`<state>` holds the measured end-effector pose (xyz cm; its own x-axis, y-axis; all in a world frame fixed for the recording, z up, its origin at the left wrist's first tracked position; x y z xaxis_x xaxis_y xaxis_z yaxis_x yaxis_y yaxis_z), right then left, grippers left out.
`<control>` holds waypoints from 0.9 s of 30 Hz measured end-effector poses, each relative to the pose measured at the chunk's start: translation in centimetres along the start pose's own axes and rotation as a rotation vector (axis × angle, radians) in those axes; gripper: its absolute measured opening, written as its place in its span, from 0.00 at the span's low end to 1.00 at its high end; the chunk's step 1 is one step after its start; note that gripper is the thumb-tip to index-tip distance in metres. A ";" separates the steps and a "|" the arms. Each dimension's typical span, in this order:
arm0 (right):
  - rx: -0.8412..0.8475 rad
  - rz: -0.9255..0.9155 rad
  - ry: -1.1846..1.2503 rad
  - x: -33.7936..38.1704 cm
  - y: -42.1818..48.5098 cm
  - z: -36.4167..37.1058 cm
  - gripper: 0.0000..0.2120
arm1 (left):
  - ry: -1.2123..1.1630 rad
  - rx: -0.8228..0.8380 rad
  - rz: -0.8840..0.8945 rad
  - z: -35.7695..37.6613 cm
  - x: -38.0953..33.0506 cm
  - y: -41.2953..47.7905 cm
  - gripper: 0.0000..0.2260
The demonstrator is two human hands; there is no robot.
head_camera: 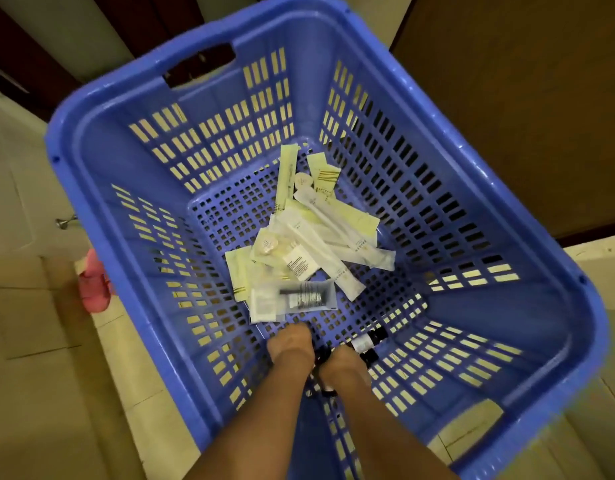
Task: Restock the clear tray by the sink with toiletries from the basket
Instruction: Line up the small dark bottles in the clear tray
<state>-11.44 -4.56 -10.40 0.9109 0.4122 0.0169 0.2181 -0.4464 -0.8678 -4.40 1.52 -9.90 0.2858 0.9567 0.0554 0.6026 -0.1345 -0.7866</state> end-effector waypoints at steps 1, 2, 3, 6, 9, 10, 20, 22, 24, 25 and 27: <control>0.023 0.004 0.040 0.0 -0.2 -0.7 0.07 | -0.033 -0.014 -0.012 -0.7 0.0 -0.3 0.12; 0.040 0.006 0.092 0.0 -0.4 -1.6 0.11 | -0.083 -0.033 -0.026 -1.6 0.1 -0.7 0.11; 0.040 0.005 0.173 0.1 -0.8 -2.8 0.12 | -0.146 -0.050 -0.044 -2.7 0.2 -1.0 0.11; 0.030 0.032 0.496 -0.1 -2.3 -7.1 0.15 | -0.399 -0.073 -0.038 -6.9 0.4 -2.7 0.08; 0.025 -0.074 0.685 -1.2 -5.0 -12.8 0.14 | -0.829 -0.061 0.004 -11.9 0.6 -5.5 0.07; 0.024 -0.135 0.724 -1.5 -6.2 -14.8 0.11 | -1.003 -0.024 0.001 -13.6 0.7 -6.9 0.08; -0.058 -0.574 1.510 -6.7 -25.0 -28.8 0.05 | -1.814 0.334 0.385 -27.6 -3.0 -24.4 0.05; -0.119 -0.647 1.579 -8.8 -29.0 -30.1 0.20 | -1.854 0.410 0.483 -29.3 -4.7 -28.0 0.06; -0.187 -0.686 1.633 -10.8 -32.3 -30.9 0.27 | -1.817 0.479 0.585 -30.2 -6.6 -31.3 0.04; -0.229 -0.694 1.669 -12.1 -33.9 -31.1 0.25 | -1.774 0.498 0.635 -30.4 -7.7 -33.0 0.03; -0.302 -0.720 1.752 -14.7 -37.2 -31.3 0.18 | -1.684 0.521 0.719 -30.1 -9.7 -36.3 0.02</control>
<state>-21.96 -18.81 37.16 -0.1255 -0.5020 0.8557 0.5280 -0.7640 -0.3708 -6.64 -10.62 36.64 -0.7684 0.0291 -0.6393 0.3722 -0.7923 -0.4834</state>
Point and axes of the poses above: each hand's wrist, its own y-axis towards the middle knuckle, its own z-axis out of the palm, x = y × z, the point moved 2 cm from there along y, towards the middle knuckle, and after that the axes turned 9 degrees about -x, right-handed, at the moved point
